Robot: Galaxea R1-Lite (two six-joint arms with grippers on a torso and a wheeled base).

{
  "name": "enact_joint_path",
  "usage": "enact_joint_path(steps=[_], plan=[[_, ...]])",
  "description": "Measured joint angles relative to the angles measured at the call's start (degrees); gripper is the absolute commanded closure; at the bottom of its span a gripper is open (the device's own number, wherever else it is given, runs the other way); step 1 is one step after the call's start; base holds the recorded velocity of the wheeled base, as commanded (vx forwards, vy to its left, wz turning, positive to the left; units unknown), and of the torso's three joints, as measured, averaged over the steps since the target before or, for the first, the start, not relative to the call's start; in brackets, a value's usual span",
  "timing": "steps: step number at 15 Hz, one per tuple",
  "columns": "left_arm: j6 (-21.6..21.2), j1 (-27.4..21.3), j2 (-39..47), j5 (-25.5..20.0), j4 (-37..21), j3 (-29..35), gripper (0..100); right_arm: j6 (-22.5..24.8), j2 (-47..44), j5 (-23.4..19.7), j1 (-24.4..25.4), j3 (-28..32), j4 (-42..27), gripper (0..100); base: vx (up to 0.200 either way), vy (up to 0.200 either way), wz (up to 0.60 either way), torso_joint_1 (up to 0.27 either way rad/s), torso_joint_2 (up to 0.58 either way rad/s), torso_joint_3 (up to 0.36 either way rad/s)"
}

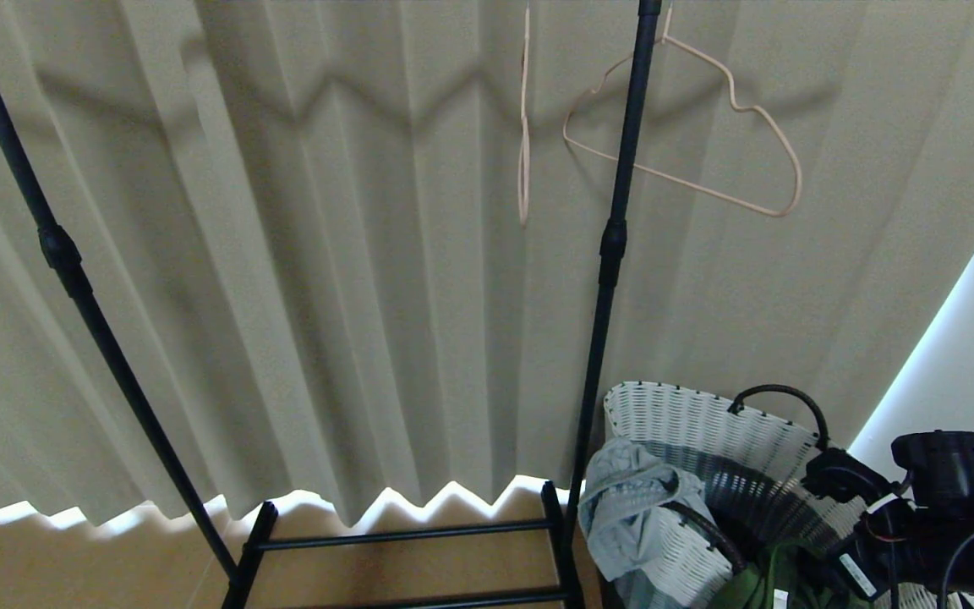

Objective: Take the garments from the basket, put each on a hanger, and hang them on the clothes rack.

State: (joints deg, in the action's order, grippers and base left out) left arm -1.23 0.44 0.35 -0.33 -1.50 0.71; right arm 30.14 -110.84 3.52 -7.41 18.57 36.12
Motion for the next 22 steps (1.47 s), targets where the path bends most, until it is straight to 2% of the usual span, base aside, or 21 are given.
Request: enact_joint_path(steps=[4, 8, 12, 16, 19, 22], plan=[[0.0, 0.0, 0.0, 0.0, 0.0, 0.0, 0, -0.2, -0.7, -0.3, -0.1, -0.1, 0.9, 100, 0.000, 0.000, 0.00, 0.000, 0.00, 0.000], [0.0, 0.0, 0.0, 0.0, 0.0, 0.0, 0, -0.5, 5.6, -1.0, -0.2, -1.9, 0.9, 100, 0.000, 0.000, 0.00, 0.000, 0.00, 0.000], [-0.1, 0.0, 0.0, -0.1, 0.0, 0.0, 0, -0.5, 19.8, -1.7, -0.1, -4.7, -0.5, 100, 0.000, 0.000, 0.00, 0.000, 0.00, 0.000], [-0.3, 0.0, 0.0, -0.1, 0.0, 0.0, 0, -0.5, 37.7, -2.0, 0.3, -5.2, -6.3, 100, -0.200, 0.000, 0.00, 0.002, 0.00, 0.004], [-0.3, 0.0, 0.0, -0.1, -0.1, 0.0, 0, -0.9, 47.5, -2.1, 3.5, -5.1, -10.6, 100, -0.200, 0.000, 0.00, -0.002, 0.00, 0.004], [-0.3, 0.0, 0.0, -0.1, -0.1, 0.0, 0, -1.5, 52.8, -2.1, 6.6, -4.5, -12.4, 100, -0.133, 0.000, 0.00, -0.003, 0.00, 0.006]])
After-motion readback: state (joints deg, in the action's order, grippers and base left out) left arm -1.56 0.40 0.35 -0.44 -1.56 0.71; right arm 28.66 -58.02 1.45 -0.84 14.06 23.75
